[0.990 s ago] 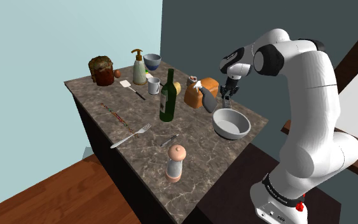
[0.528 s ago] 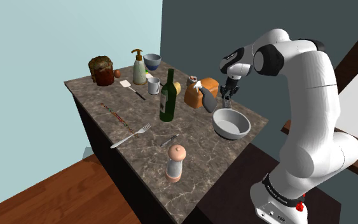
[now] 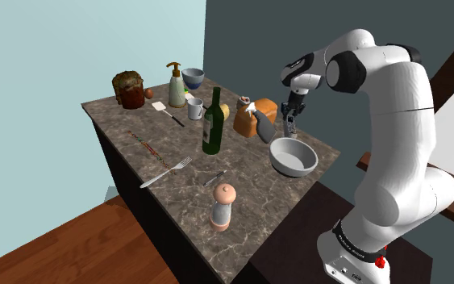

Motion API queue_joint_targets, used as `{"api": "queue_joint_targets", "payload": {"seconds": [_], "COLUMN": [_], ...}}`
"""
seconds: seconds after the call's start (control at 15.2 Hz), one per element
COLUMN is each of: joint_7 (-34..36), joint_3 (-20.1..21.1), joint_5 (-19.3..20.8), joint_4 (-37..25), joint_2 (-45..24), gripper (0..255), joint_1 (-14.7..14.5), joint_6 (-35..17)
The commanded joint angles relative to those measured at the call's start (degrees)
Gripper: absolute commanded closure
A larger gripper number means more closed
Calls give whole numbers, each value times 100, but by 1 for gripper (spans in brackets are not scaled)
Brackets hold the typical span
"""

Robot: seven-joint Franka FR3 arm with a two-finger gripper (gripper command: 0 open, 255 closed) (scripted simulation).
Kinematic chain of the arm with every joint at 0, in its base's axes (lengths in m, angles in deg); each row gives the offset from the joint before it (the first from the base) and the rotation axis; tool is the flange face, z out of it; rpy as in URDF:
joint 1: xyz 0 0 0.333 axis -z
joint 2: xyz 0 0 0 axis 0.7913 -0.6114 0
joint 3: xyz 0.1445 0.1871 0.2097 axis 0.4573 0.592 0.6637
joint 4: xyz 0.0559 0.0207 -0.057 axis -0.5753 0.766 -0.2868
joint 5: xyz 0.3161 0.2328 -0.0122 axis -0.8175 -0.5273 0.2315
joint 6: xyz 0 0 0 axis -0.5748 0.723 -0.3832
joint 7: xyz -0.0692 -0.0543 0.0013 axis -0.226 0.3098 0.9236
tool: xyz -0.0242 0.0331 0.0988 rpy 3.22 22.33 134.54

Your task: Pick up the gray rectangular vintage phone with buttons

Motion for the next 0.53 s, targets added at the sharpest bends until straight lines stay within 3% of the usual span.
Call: {"api": "queue_joint_targets", "payload": {"seconds": [0.0, 0.46], "joint_7": [9, 67], "joint_3": [-28, -101], "joint_5": [33, 133], "joint_4": [-29, -115], "joint_2": [87, 339], "gripper": [255, 255], "joint_1": [-4, -46], "joint_6": [113, 441]}}
